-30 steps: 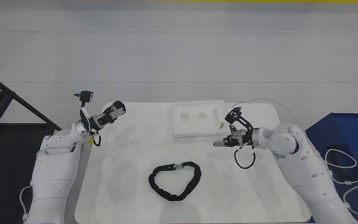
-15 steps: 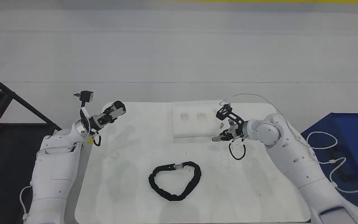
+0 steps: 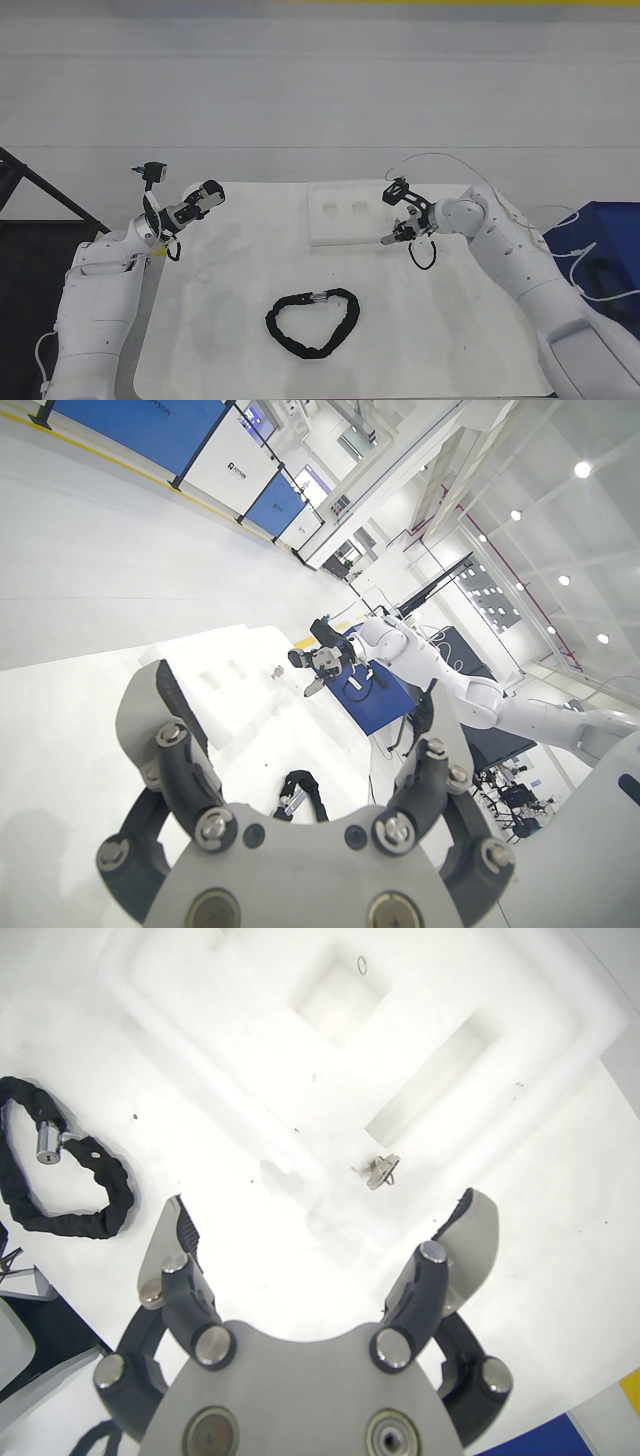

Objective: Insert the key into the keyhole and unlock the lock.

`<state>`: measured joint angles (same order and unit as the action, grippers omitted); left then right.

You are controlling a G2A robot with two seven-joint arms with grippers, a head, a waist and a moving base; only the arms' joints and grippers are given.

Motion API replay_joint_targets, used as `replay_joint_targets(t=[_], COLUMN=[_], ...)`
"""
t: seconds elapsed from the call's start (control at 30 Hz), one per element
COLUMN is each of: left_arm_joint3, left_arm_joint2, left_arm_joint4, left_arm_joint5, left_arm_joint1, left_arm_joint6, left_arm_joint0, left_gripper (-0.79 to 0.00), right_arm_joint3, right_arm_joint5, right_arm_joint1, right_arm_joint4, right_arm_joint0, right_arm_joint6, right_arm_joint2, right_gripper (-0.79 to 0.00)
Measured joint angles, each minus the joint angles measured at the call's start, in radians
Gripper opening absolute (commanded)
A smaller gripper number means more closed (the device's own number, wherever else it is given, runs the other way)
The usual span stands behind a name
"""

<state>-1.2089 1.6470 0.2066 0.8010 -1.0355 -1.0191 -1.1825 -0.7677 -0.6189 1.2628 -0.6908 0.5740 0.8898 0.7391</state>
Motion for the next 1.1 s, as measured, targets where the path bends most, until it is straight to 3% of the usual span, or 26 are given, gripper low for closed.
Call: replay_joint_targets(t=[0.3,0.4,0.57,0.63,0.8,0.87,1.1], left_arm_joint3=[0.000,0.000,0.000,0.000,0.000,0.000,0.000], left_arm_joint2=[0.000,0.000,0.000,0.000,0.000,0.000,0.000], left_arm_joint4=[0.000,0.000,0.000,0.000,0.000,0.000,0.000], left_arm_joint5=[0.000,0.000,0.000,0.000,0.000,0.000,0.000], left_arm_joint1=[0.000,0.000,0.000,0.000,0.000,0.000,0.000], left_arm_joint6=[0.000,0.000,0.000,0.000,0.000,0.000,0.000], left_arm_joint0=[0.000,0.000,0.000,0.000,0.000,0.000,0.000], left_gripper=[0.000,0.000,0.000,0.000,0.000,0.000,0.000], right_arm_joint3=[0.141,0.179,0.236,0.254,0.290,0.300,0.333], right_arm_joint5=[-0.003,-0.010,-0.023,-0.027,-0.017,-0.012,0.015], right_arm_joint1=[0.059,0.075,0.099,0.106,0.123,0.129,0.145], right_arm_joint4=[-0.009,-0.008,-0.006,-0.007,-0.031,-0.044,-0.081], right_arm_joint0=[-0.075,-0.089,-0.107,-0.112,-0.122,-0.125,-0.137], right_arm_joint6=[-0.041,-0.051,-0.070,-0.078,-0.114,-0.123,-0.151], right_arm_joint2=[-0.066,-0.082,-0.100,-0.105,-0.119,-0.126,-0.141], right_gripper=[-0.006,-0.111,-0.172,-0.240,-0.317,-0.391,-0.456])
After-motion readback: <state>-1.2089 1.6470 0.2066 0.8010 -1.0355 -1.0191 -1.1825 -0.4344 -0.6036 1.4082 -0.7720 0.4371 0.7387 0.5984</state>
